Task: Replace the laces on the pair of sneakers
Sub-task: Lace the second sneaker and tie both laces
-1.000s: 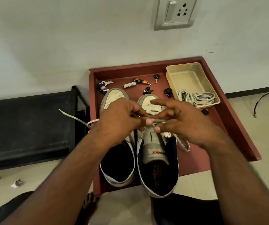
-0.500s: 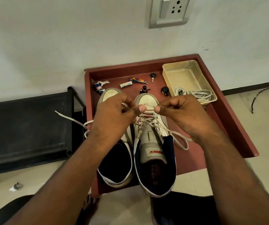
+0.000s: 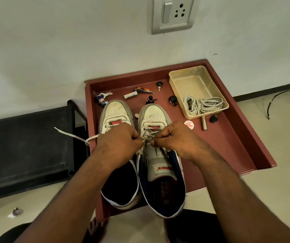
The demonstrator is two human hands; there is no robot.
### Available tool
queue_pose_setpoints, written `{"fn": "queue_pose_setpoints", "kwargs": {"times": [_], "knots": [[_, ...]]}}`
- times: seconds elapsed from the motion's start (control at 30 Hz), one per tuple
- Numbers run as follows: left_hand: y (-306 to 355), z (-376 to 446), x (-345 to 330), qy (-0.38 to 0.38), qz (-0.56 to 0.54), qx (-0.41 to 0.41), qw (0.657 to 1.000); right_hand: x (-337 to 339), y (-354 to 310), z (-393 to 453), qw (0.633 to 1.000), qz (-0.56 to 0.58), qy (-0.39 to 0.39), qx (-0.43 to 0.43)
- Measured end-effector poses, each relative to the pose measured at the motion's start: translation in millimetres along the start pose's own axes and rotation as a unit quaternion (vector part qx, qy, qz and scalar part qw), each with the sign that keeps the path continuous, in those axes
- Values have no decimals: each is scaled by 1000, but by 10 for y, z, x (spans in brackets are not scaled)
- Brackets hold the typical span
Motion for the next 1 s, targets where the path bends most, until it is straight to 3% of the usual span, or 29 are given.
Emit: {"fn": "queue_pose_setpoints", "kwargs": {"times": [0.43, 0.63, 0.8, 0.9, 1.0], "knots": [[-113, 85, -80, 3, -78, 7, 997, -50, -10, -19, 996, 84, -8, -30], [-117, 84, -88, 11, -95, 18, 995, -72, -32, -28, 998, 65, -8, -14], [-118, 108, -82, 8, -73, 18, 997, -137, -30, -19, 1000, 10, -12, 23], [-98, 89, -88, 1, 11, -6, 1000, -152, -69, -15, 998, -32, -34, 47], [-78, 79, -81, 46, 92, -37, 994, -133, -99, 2, 995, -55, -54, 58]]}}
Point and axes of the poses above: each hand's wrist, its own z-axis towards the middle knuckle, its own x-axis out of the back of the hand, y = z × x, the point moved 2 cm from there along z, towards the middle knuckle, and after that the axes turned 14 degrees about y, right-handed, at the moved point
